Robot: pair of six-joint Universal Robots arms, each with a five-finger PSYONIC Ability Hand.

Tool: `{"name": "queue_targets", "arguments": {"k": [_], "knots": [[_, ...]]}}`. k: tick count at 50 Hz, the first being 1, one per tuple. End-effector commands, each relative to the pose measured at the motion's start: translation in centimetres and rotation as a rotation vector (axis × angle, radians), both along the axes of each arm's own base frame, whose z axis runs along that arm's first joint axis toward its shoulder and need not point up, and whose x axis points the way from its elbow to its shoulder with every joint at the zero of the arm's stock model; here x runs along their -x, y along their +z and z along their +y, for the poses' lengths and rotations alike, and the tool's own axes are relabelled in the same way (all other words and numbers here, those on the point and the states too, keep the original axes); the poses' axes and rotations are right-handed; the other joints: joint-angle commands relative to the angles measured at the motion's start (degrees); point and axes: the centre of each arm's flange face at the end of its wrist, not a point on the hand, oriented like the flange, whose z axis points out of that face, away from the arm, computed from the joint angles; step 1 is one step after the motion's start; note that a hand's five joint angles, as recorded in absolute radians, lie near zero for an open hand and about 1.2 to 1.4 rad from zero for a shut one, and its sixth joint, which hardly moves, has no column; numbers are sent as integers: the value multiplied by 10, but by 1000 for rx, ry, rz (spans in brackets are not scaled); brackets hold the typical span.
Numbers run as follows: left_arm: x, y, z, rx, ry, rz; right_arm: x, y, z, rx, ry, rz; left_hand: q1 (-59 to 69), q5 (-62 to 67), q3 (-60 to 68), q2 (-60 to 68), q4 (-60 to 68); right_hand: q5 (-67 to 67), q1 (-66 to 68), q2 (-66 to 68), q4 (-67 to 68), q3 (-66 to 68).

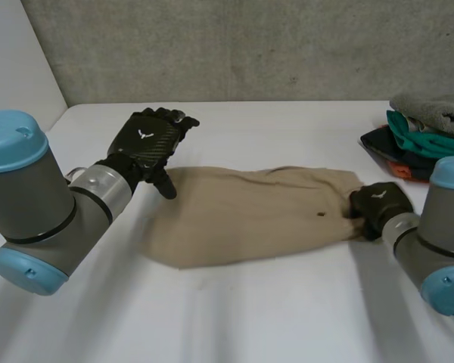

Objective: Fold the laundry.

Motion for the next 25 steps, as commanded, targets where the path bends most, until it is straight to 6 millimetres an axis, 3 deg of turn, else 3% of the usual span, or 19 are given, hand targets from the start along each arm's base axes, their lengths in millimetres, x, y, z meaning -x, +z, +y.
{"name": "queue_targets", "arguments": {"k": [1,5,6,7,8,10,11,13,17,19,21,25], "knots": [[-8,15,1,21,21,28,23,37,-14,208,-47,265,-8,-29,-22,-18,-16,149,301,153,117,127],[-12,21,3,22,26,48,0,53,-9,335,40,342,-8,-29,-22,-18,-16,149,301,153,117,127],[-12,22,4,21,28,56,-30,64,3,444,135,348,-8,-29,-22,-18,-16,149,301,153,117,127],[-13,22,4,20,30,57,-37,66,5,469,158,344,-8,-29,-22,-18,-16,149,301,153,117,127],[-14,23,5,20,30,60,-64,74,22,561,262,322,-8,-29,-22,-18,-16,149,301,153,117,127],[-14,22,7,14,30,63,-87,74,39,615,367,301,-8,-29,-22,-18,-16,149,301,153,117,127],[-14,22,7,12,30,63,-111,70,61,656,504,273,-8,-29,-22,-18,-16,149,301,153,117,127],[-15,20,8,2,32,64,-137,43,97,625,732,240,-8,-29,-22,-18,-16,149,301,153,117,127],[-16,14,11,-20,35,59,-152,3,139,509,976,240,-8,-29,-22,-18,-16,149,301,153,117,127],[-16,11,12,-29,34,56,-153,-2,142,480,1001,266,-8,-29,-22,-18,-16,-161,-9,-157,-193,-182],[-15,11,13,-29,29,53,-154,6,138,480,996,273,-8,-29,-22,-18,-16,-551,-399,-547,-583,-573],[-10,10,13,-27,18,50,-153,36,121,452,888,93,-8,-29,-22,-18,-16,-551,-399,-547,-583,-573]]}}
